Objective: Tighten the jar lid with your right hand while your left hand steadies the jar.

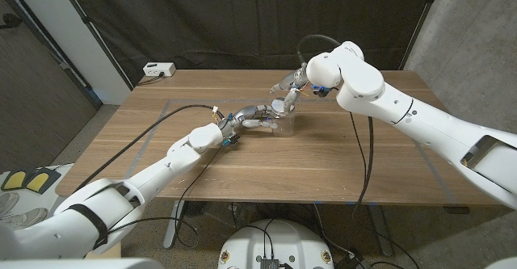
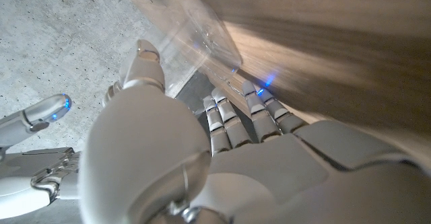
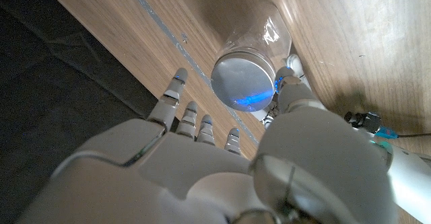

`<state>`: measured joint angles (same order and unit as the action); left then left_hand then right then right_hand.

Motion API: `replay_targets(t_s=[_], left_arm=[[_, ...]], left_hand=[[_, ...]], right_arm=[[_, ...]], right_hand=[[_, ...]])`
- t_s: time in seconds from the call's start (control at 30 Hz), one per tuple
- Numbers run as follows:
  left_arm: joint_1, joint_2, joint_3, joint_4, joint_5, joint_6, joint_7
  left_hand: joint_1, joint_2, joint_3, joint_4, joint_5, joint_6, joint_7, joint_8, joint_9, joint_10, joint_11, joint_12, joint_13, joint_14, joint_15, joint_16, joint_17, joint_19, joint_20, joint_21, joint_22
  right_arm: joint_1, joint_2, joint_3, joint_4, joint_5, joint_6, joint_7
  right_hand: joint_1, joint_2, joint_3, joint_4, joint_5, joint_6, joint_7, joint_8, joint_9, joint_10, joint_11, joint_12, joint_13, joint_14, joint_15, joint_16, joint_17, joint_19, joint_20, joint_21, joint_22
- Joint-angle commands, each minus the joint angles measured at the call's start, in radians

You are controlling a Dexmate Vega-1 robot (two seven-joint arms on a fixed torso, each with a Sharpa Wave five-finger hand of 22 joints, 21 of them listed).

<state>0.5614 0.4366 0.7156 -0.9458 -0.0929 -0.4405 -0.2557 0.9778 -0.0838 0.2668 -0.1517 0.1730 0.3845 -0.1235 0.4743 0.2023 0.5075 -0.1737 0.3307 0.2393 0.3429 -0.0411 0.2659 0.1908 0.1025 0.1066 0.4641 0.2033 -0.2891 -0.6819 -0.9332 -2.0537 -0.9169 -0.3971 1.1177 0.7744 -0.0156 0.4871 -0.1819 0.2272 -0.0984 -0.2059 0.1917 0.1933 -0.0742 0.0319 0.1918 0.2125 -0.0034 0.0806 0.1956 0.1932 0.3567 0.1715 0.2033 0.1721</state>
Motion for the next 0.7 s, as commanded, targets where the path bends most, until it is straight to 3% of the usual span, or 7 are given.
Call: replay_targets(t_s=[0.03,0.7], left_arm=[[-0.025,-0.023,0.005,0.059,-0.005,-0.016,-0.010],[-0.040,-0.033,0.017,0.088,0.005,-0.023,-0.017]], left_hand=[[0.094,0.105,-0.002,0.007,0.006,0.147,-0.028,0.013,0.006,0.047,-0.012,0.000,0.023,0.000,-0.092,0.000,-0.001,-0.003,0.016,0.008,0.004],[0.098,0.109,-0.011,0.006,0.006,0.154,-0.027,0.017,0.006,0.059,-0.013,-0.009,0.028,-0.001,-0.091,-0.004,-0.001,-0.006,0.015,0.008,0.004]], right_arm=[[0.035,0.053,-0.017,0.080,-0.006,0.060,0.059],[0.070,0.093,-0.043,0.152,0.032,0.112,0.077]], right_hand=[[0.020,0.004,0.003,0.006,0.003,0.003,-0.013,0.005,0.006,-0.009,-0.008,0.002,0.001,-0.003,-0.001,0.001,0.002,0.006,-0.001,0.000,0.001],[0.082,0.017,0.009,0.004,0.006,0.020,-0.014,0.017,0.008,0.002,-0.017,0.011,0.000,0.005,-0.011,0.007,0.002,0.026,-0.055,0.001,0.000]])
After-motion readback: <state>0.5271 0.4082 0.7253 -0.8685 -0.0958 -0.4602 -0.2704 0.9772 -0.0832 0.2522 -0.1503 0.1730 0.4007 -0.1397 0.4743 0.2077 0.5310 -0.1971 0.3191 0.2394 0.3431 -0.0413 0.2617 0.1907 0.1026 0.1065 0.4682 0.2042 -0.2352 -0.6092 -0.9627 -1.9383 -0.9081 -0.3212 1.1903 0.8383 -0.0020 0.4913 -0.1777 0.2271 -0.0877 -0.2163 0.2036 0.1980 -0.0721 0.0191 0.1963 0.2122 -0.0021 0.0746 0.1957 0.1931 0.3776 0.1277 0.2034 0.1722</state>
